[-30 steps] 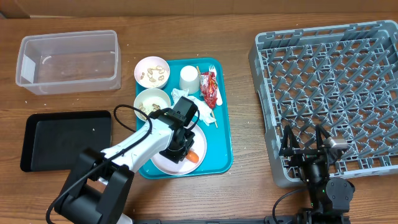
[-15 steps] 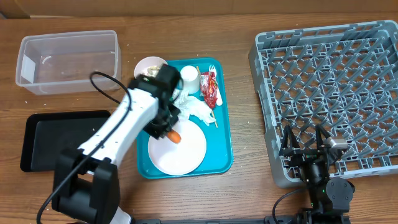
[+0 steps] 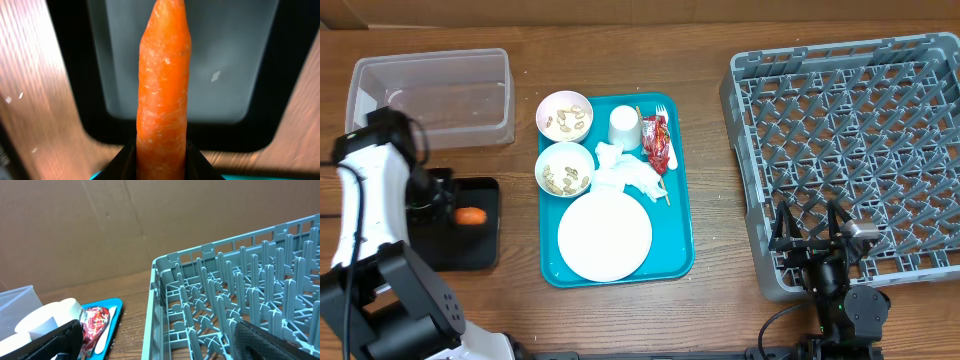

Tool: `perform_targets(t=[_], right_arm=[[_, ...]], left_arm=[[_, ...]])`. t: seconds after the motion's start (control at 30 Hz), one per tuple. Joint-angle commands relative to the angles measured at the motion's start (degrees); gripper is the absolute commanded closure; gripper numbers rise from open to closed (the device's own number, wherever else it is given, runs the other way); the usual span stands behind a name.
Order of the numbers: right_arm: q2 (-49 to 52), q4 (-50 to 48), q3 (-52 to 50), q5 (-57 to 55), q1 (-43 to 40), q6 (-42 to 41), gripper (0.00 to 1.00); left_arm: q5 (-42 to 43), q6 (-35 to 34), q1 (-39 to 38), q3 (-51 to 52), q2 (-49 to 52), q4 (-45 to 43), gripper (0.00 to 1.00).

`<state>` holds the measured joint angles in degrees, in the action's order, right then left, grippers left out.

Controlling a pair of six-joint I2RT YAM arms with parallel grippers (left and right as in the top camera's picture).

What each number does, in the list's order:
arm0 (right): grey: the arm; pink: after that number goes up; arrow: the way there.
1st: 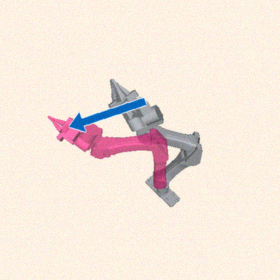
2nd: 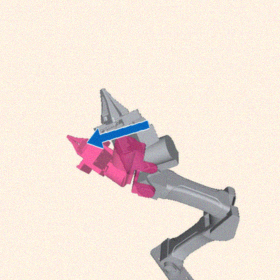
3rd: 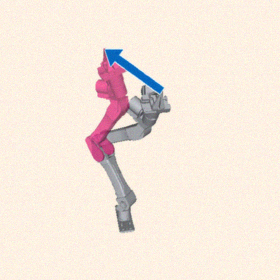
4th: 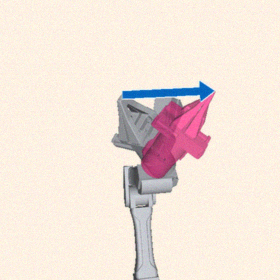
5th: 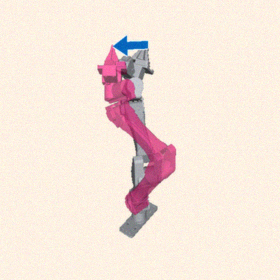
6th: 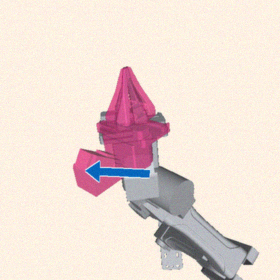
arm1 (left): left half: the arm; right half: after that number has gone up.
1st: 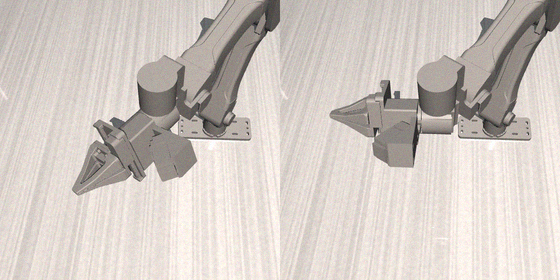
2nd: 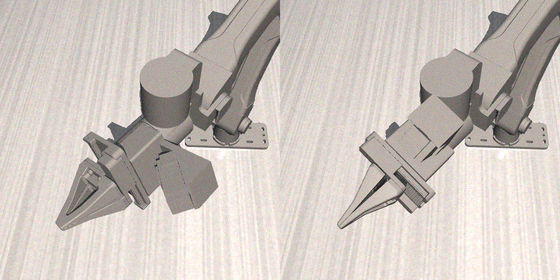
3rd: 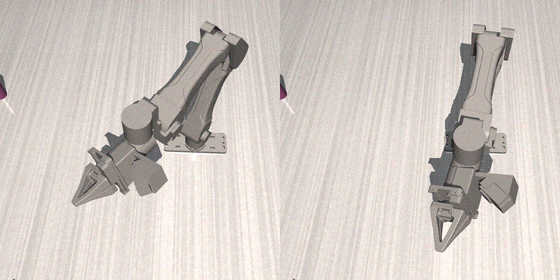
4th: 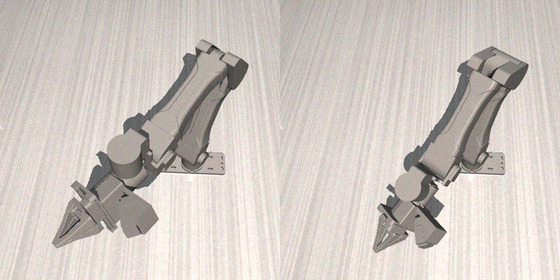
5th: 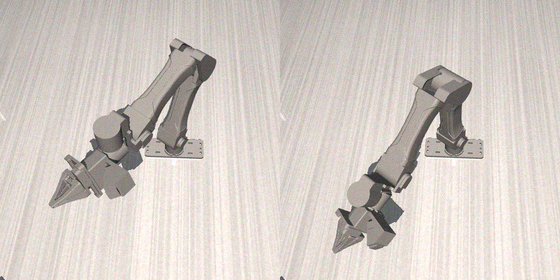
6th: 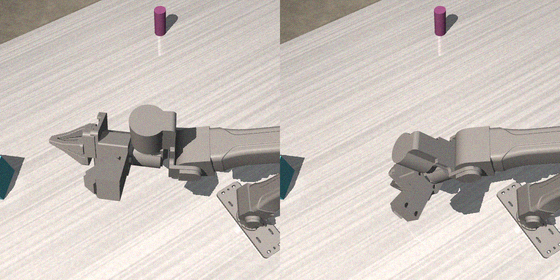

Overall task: Sort waste into correct bins and load items into the dishwasher rack
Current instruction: 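Carry the carrot left and drop it onto the black tray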

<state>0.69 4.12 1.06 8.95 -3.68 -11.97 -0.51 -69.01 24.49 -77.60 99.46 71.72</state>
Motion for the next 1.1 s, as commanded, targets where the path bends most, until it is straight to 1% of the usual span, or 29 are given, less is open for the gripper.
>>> perform_targets(t=[0.0,0.13,0.23,0.37,0.5,0.53,0.57,0.63,0.67,0.7,0.8,0.83,0.93,1.07], right_arm=[[-0.46,-0.20,-0.59,-0.35,-0.20,0.24,0.00],[-0.46,-0.20,-0.59,-0.33,-0.20,0.24,0.00],[-0.46,-0.20,-0.59,-0.35,-0.20,0.24,0.00],[-0.46,-0.20,-0.59,-0.35,-0.20,0.24,0.00],[-0.46,-0.20,-0.59,-0.35,-0.20,0.24,0.00],[-0.46,-0.20,-0.59,-0.33,-0.20,0.24,0.00],[-0.46,-0.20,-0.59,-0.35,-0.20,0.24,0.00],[-0.46,-0.20,-0.59,-0.35,-0.20,0.24,0.00],[-0.46,-0.20,-0.59,-0.35,-0.20,0.24,0.00],[-0.46,-0.20,-0.59,-0.35,-0.20,0.24,0.00],[-0.46,-0.20,-0.59,-0.35,-0.20,0.24,0.00],[-0.46,-0.20,-0.59,-0.35,-0.20,0.24,0.00],[-0.46,-0.20,-0.59,-0.35,-0.20,0.24,0.00],[-0.46,-0.20,-0.59,-0.35,-0.20,0.24,0.00]], left_arm=[[-2.16,1.33,5.22,1.05,0.31,-3.41,0.86],[-4.42,1.33,7.72,4.39,0.31,-10.34,0.85],[-4.57,1.36,8.07,7.45,0.31,-14.86,0.81],[-4.44,1.36,8.00,9.20,0.31,-17.09,0.76],[-4.39,1.36,8.00,9.57,0.31,-16.96,0.75],[-4.39,1.36,8.00,9.66,0.31,-16.83,0.69],[-4.42,1.36,8.00,9.68,0.31,-16.39,0.49],[-4.39,1.40,8.00,9.68,0.31,-16.09,0.35],[-4.37,2.03,8.00,9.68,0.31,-16.06,0.30],[-4.37,2.23,8.00,9.68,0.31,-16.06,0.29],[-3.82,2.99,8.00,9.57,0.28,-16.09,0.34],[-2.34,4.74,8.00,9.14,0.26,-16.06,0.35],[3.32,13.86,7.65,5.55,0.04,-15.52,0.46],[3.43,17.66,4.92,-0.79,0.04,-10.03,0.45]])
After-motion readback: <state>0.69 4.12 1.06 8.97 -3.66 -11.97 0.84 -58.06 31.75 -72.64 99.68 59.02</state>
